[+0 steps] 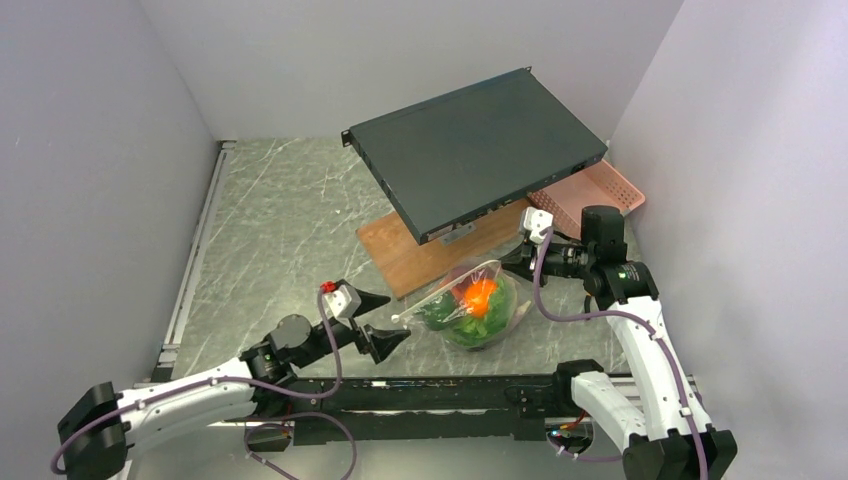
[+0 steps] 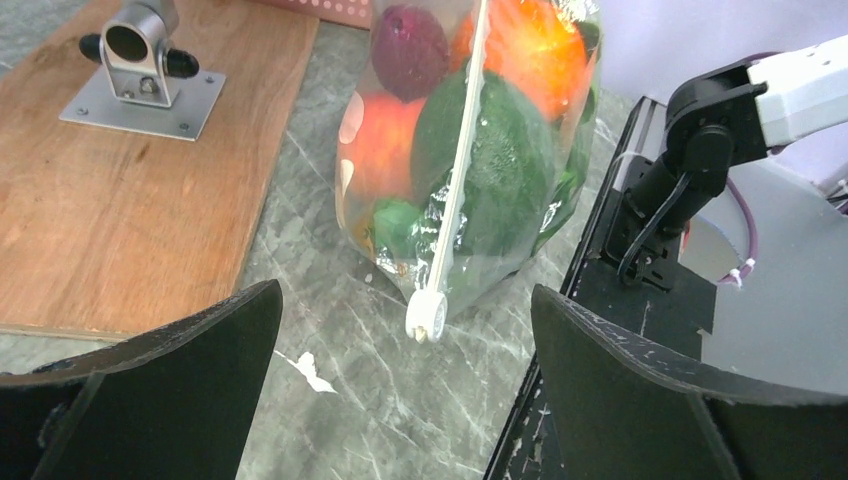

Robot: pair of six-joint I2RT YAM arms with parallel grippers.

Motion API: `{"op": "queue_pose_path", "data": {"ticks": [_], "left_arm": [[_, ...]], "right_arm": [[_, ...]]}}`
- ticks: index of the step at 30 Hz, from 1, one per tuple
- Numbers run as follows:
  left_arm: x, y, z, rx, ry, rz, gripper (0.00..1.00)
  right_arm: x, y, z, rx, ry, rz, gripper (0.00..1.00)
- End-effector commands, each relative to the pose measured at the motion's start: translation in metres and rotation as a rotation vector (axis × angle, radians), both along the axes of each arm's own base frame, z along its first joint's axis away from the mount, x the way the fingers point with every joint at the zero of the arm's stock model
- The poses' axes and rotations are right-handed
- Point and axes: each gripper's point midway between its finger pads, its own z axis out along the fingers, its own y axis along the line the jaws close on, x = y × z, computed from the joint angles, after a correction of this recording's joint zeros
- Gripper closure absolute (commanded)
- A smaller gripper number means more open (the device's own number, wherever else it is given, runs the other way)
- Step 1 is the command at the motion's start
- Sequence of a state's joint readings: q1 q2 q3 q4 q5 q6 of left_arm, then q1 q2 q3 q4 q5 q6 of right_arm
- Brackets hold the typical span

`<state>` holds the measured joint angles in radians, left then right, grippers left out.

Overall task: Open the zip-top bag and remove the fake food
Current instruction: Adjust the zipper food storage bag at the center of the board.

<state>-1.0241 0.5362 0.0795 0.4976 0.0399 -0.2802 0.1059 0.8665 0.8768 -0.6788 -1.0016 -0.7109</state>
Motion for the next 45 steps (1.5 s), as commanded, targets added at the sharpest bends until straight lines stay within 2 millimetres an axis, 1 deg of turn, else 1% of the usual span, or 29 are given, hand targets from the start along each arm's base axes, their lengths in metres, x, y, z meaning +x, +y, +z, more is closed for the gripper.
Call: {"op": "queue_pose_path", "data": {"ticks": [1,5,7,8,9,10,11,12,15,16,17,19,21,22,23,26,27,30,33,34,36,37,39,41,42,45], "left_arm": [[0.003,-0.013,0.029,-0.104,-0.069,-0.025,0.0],[0.004,-0.023,0.027,-0.079,-0.069,-0.051,0.04],[0.006,-0.025,0.024,-0.058,-0.068,-0.05,0.08],[0.007,-0.026,0.024,-0.05,-0.067,-0.049,0.12],[0.007,-0.026,0.023,-0.041,-0.067,-0.049,0.17],[0.008,-0.027,0.022,-0.035,-0.065,-0.046,0.24],[0.009,-0.027,0.022,-0.031,-0.065,-0.045,0.3],[0.009,-0.027,0.022,-0.03,-0.066,-0.041,0.33],[0.011,-0.027,0.024,-0.032,-0.074,-0.037,0.38],[0.01,-0.028,0.024,-0.025,-0.074,-0.042,0.43],[0.01,-0.029,0.023,-0.019,-0.074,-0.048,0.49],[0.009,-0.032,0.022,0.0,-0.075,-0.064,0.69],[0.009,-0.033,0.022,0.027,-0.082,-0.073,0.85],[0.01,-0.033,0.023,0.048,-0.093,-0.074,0.96],[0.01,-0.033,0.024,0.068,-0.104,-0.074,1.0],[0.012,-0.028,0.031,0.153,-0.149,-0.074,1.0],[0.012,-0.026,0.036,0.188,-0.169,-0.077,1.0],[0.014,-0.022,0.05,0.309,-0.251,-0.102,1.0],[0.013,-0.023,0.058,0.419,-0.298,-0.163,1.0],[0.012,-0.024,0.059,0.449,-0.308,-0.19,1.0],[0.011,-0.031,0.064,0.489,-0.323,-0.239,1.0],[0.01,-0.036,0.071,0.498,-0.334,-0.268,1.0],[0.01,-0.045,0.076,0.517,-0.346,-0.311,1.0],[0.011,-0.054,0.083,0.52,-0.354,-0.342,1.0],[0.011,-0.059,0.086,0.52,-0.359,-0.358,1.0],[0.014,-0.069,0.095,0.514,-0.37,-0.379,1.0]], "right_arm": [[0.004,0.003,0.014,0.034,-0.054,0.003,1.0],[0.002,0.002,0.012,0.028,-0.047,0.006,1.0],[0.001,0.002,0.01,0.024,-0.042,0.007,1.0],[0.001,0.002,0.009,0.023,-0.04,0.007,1.0],[0.0,0.002,0.008,0.021,-0.038,0.008,1.0],[0.0,0.002,0.007,0.019,-0.037,0.01,1.0],[-0.001,0.001,0.006,0.017,-0.034,0.009,1.0],[-0.001,0.001,0.005,0.015,-0.031,0.01,1.0],[-0.002,0.001,0.003,0.012,-0.026,0.015,1.0],[-0.002,0.001,0.003,0.012,-0.025,0.015,1.0],[-0.002,0.001,0.002,0.011,-0.024,0.018,1.0],[-0.002,0.001,0.002,0.009,-0.026,0.02,1.0],[-0.003,0.0,0.001,-0.002,-0.027,0.025,1.0],[-0.004,0.0,0.0,-0.01,-0.03,0.028,1.0],[-0.005,-0.001,0.0,-0.02,-0.033,0.031,1.0],[-0.011,-0.005,-0.005,-0.061,-0.026,0.049,1.0],[-0.015,-0.005,-0.006,-0.073,-0.025,0.065,0.96],[-0.026,-0.004,0.001,-0.079,-0.024,0.108,0.74],[-0.037,0.001,0.018,-0.052,-0.033,0.167,0.53],[-0.042,0.004,0.022,-0.033,-0.028,0.193,0.47],[-0.049,0.011,0.026,-0.002,-0.011,0.237,0.4],[-0.05,0.016,0.028,0.013,0.0,0.253,0.37],[-0.053,0.027,0.029,0.031,0.016,0.285,0.35],[-0.052,0.037,0.033,0.058,0.025,0.294,0.33],[-0.047,0.043,0.037,0.077,0.021,0.295,0.32],[-0.045,0.054,0.036,0.088,0.061,0.313,0.33]]}}
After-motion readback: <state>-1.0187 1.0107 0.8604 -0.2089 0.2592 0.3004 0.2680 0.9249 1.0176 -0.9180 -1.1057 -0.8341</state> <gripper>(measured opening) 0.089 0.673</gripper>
